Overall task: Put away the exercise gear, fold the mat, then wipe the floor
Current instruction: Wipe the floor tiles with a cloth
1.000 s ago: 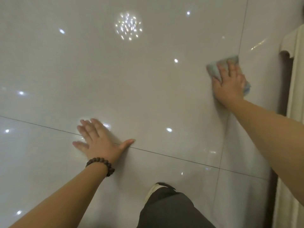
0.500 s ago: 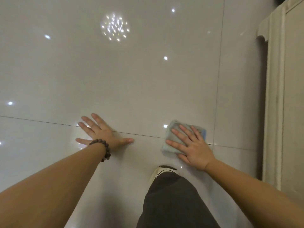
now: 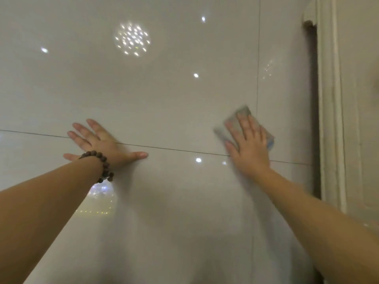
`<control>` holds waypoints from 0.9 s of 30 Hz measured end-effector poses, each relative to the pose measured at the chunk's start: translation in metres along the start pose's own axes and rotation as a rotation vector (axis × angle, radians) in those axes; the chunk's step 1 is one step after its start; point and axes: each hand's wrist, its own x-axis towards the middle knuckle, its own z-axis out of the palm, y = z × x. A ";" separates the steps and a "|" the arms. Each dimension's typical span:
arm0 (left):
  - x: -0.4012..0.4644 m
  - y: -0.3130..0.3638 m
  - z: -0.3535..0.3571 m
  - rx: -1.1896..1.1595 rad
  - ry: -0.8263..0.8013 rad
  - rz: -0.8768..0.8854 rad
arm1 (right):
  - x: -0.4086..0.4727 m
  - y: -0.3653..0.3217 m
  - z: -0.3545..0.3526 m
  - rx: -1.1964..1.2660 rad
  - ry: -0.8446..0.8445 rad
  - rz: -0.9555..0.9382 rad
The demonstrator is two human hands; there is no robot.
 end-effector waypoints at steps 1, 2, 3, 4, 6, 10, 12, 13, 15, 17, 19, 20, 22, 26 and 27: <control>0.002 0.000 0.002 0.008 0.008 -0.006 | -0.049 -0.009 0.007 0.004 -0.012 -0.065; 0.003 0.000 0.003 0.012 0.016 -0.014 | -0.092 -0.015 0.010 0.009 -0.037 -0.124; 0.004 -0.001 0.004 0.014 0.026 -0.019 | -0.121 -0.019 0.009 0.025 -0.069 -0.168; 0.004 -0.001 0.004 0.018 0.035 -0.017 | -0.136 -0.019 0.010 0.037 -0.092 -0.208; 0.005 -0.001 0.005 0.016 0.034 -0.004 | -0.125 -0.013 0.012 0.019 -0.114 -0.292; 0.004 -0.003 0.007 0.017 0.073 -0.004 | -0.014 -0.004 0.008 -0.038 -0.074 -0.169; 0.002 -0.003 0.005 0.017 0.066 -0.004 | 0.046 -0.003 -0.001 -0.004 -0.070 -0.003; -0.001 -0.002 0.004 0.017 0.065 0.004 | 0.064 -0.004 -0.003 0.005 -0.076 0.055; -0.006 -0.001 0.001 0.009 0.062 0.020 | 0.071 -0.011 -0.001 0.014 -0.088 0.118; -0.009 -0.003 0.001 -0.010 0.065 0.034 | 0.044 -0.020 0.002 0.018 -0.093 0.081; -0.012 -0.007 0.000 -0.046 0.078 0.074 | -0.001 -0.027 0.005 0.023 -0.107 0.006; -0.015 -0.011 0.000 -0.071 0.093 0.112 | -0.026 -0.030 0.008 0.022 -0.111 -0.027; -0.020 -0.028 0.000 -0.111 0.133 0.160 | -0.075 -0.040 0.014 0.014 -0.102 -0.118; -0.038 -0.095 -0.003 -0.087 0.238 -0.100 | -0.145 -0.064 0.026 -0.011 -0.122 -0.262; -0.041 -0.107 -0.003 -0.129 0.237 -0.171 | -0.146 -0.066 0.027 -0.021 -0.116 -0.271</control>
